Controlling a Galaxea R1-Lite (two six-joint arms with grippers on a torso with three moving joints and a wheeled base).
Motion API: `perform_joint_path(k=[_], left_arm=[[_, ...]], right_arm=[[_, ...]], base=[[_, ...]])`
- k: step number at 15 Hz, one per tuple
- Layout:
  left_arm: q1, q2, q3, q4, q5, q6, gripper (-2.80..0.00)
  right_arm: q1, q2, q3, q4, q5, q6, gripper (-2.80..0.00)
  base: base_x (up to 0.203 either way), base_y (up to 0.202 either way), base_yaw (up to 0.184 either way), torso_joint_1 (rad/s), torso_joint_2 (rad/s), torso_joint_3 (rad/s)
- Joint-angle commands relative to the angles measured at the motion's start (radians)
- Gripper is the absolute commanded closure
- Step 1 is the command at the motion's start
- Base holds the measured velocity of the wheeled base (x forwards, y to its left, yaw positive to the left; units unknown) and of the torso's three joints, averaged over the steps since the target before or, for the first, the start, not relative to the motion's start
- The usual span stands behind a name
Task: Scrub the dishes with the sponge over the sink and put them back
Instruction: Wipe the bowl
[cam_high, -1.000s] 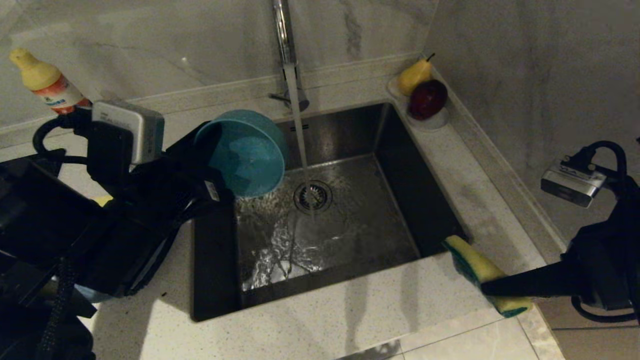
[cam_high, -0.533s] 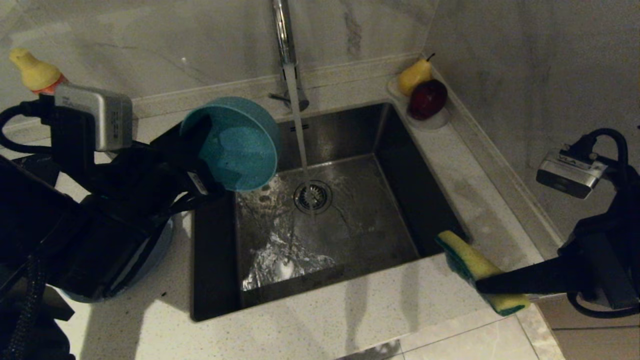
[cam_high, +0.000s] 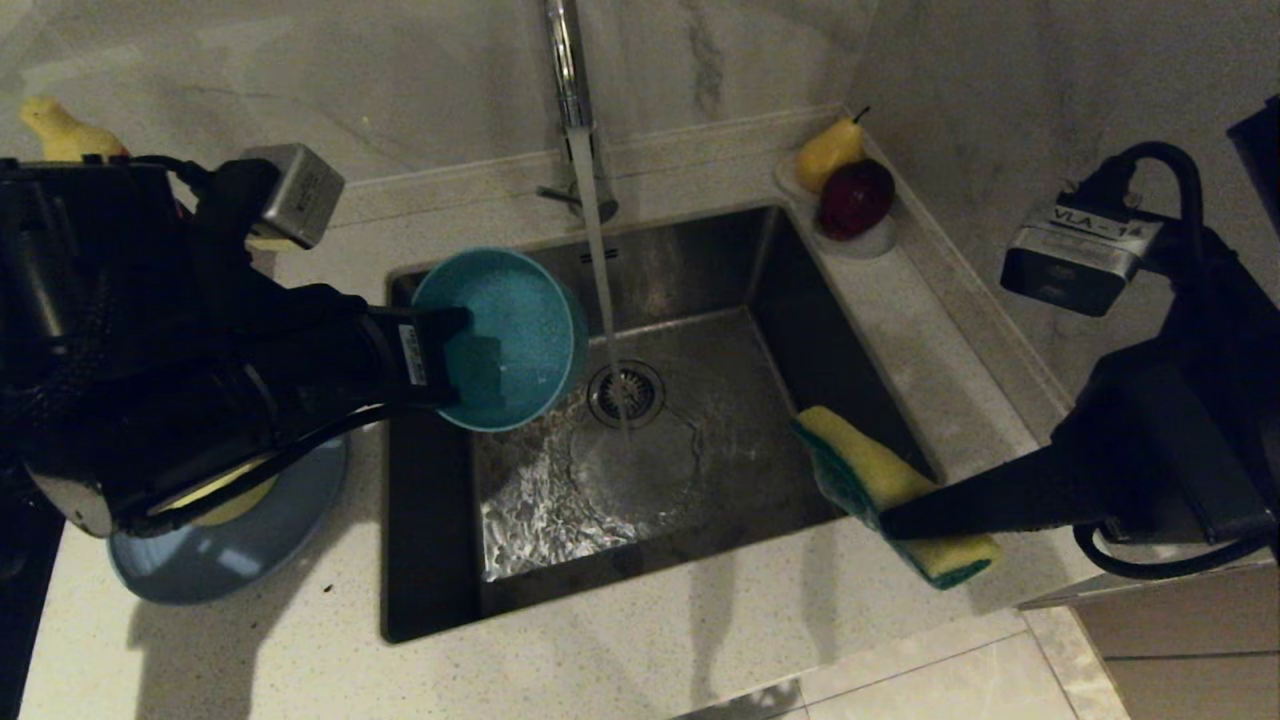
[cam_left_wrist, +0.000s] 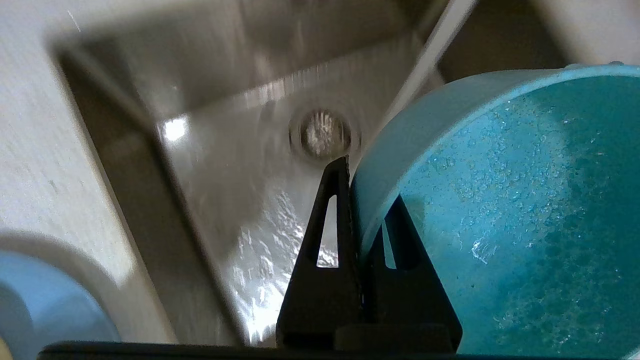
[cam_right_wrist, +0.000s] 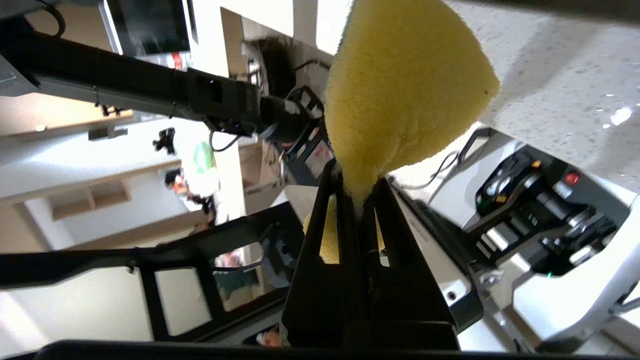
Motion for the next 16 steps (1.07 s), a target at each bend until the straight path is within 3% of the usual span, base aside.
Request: perform_joint_path(k=[1, 6, 7, 9, 11, 14, 16], left_arm=[[-0.036, 0.034, -0.064, 0.094, 0.008, -0.004, 0.00], [-0.102, 0.116, -0.052, 0.054, 0.057, 0.008, 0.00], [-0.114, 0.135, -0.042, 0.006, 0.078, 0.019, 0.00], [-0.133, 0.217, -0.008, -0.189, 0.157, 0.117, 0.00], [-0.147, 0.266, 0.035, -0.379, 0.207, 0.171, 0.00], [-0.154, 0.281, 0.108, -0.465, 0.220, 0.182, 0.00], [-0.156, 0.282, 0.098, -0.505, 0.220, 0.183, 0.00]], right_arm=[[0.014, 0.096, -0.120, 0.065, 0.015, 0.002, 0.00], [0.050, 0.197, -0.299, 0.162, 0.051, 0.032, 0.00], [0.051, 0.213, -0.322, 0.163, 0.057, 0.033, 0.00], [0.050, 0.242, -0.362, 0.180, 0.083, 0.034, 0.00], [0.052, 0.279, -0.392, 0.199, 0.089, 0.043, 0.00], [0.062, 0.341, -0.439, 0.200, 0.092, 0.061, 0.00], [0.064, 0.390, -0.484, 0.198, 0.092, 0.101, 0.00]], base=[[0.000, 0.000, 0.000, 0.000, 0.00, 0.000], [0.000, 0.000, 0.000, 0.000, 0.00, 0.000], [0.000, 0.000, 0.000, 0.000, 0.00, 0.000], [0.000, 0.000, 0.000, 0.000, 0.00, 0.000], [0.000, 0.000, 0.000, 0.000, 0.00, 0.000], [0.000, 0.000, 0.000, 0.000, 0.00, 0.000], [0.000, 0.000, 0.000, 0.000, 0.00, 0.000]])
